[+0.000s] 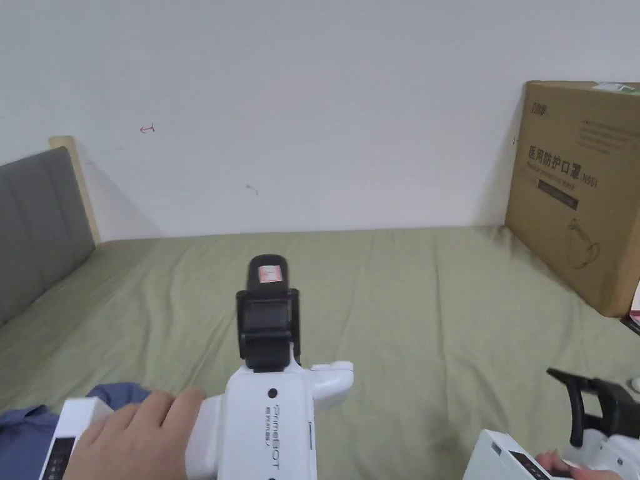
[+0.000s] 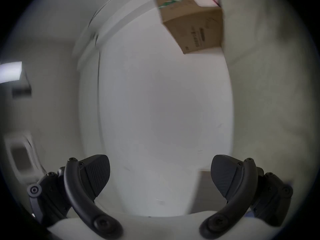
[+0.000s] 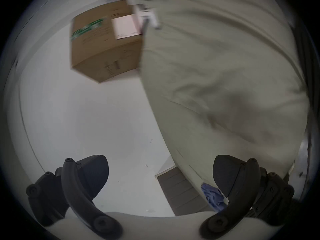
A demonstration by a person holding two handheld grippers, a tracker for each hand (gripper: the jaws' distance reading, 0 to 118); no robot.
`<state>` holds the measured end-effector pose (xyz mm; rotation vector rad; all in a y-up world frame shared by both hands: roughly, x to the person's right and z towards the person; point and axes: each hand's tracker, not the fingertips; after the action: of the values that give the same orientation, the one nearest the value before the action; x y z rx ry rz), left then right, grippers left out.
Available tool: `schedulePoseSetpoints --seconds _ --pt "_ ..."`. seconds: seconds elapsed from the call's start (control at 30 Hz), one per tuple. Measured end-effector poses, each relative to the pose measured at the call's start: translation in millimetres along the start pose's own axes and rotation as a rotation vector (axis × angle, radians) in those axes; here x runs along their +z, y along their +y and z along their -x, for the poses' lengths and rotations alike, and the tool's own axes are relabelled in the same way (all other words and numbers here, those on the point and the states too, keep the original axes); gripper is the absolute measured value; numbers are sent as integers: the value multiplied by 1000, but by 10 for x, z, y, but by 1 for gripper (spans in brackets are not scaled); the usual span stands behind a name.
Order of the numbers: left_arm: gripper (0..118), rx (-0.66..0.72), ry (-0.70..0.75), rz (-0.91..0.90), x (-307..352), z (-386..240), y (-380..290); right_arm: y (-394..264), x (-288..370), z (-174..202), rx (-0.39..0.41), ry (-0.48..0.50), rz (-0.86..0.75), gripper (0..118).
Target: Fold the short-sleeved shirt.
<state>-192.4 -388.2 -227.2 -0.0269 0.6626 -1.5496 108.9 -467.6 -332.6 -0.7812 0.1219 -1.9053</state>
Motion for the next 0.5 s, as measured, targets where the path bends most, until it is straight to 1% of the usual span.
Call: schedulePoseSetpoints --seconds 0.03,0.07,0.13,0.17,0.2,0.27,0.3,0.33,0.37,0.4,0.43,0.47,0.5 --pt "116 133 -25 61 -35 89 14 3 18 39 66 10 -11 118" --pt "116 277 -47 133 -104 235 -23 -2 39 117 149 28 -39 118" --pt "116 594 -124 220 -179 488 -117 -119 67 396 383 81 -74 118" --pt "116 783 -163 249 -209 617 -201 -181 92 552 510 118 -88 118" --pt "116 987 -202 271 -258 730 -330 -285 131 727 663 154 -99 118" --pt "116 1419 -307 318 -273 896 -551 -651 220 1027 1056 200 -159 118" --pt "116 1614 -366 289 -245 918 -664 -894 277 1091 1328 221 -242 118" --pt "116 1740 -375 273 -236 913 -738 -1125 316 1092 1585 231 -330 118" --pt "116 1759 -322 285 -211 885 -748 -1311 331 1041 1812 212 -406 118" --pt "116 1735 -263 303 -193 865 -748 -1423 257 986 1976 205 -433 118" --pt "116 1668 -216 312 -189 842 -739 -1515 251 939 2084 201 -440 118" --pt "116 1608 -181 319 -182 794 -730 -1559 252 910 2114 210 -412 118" --pt "116 1555 -165 321 -186 768 -729 -1567 251 902 2061 220 -371 118"
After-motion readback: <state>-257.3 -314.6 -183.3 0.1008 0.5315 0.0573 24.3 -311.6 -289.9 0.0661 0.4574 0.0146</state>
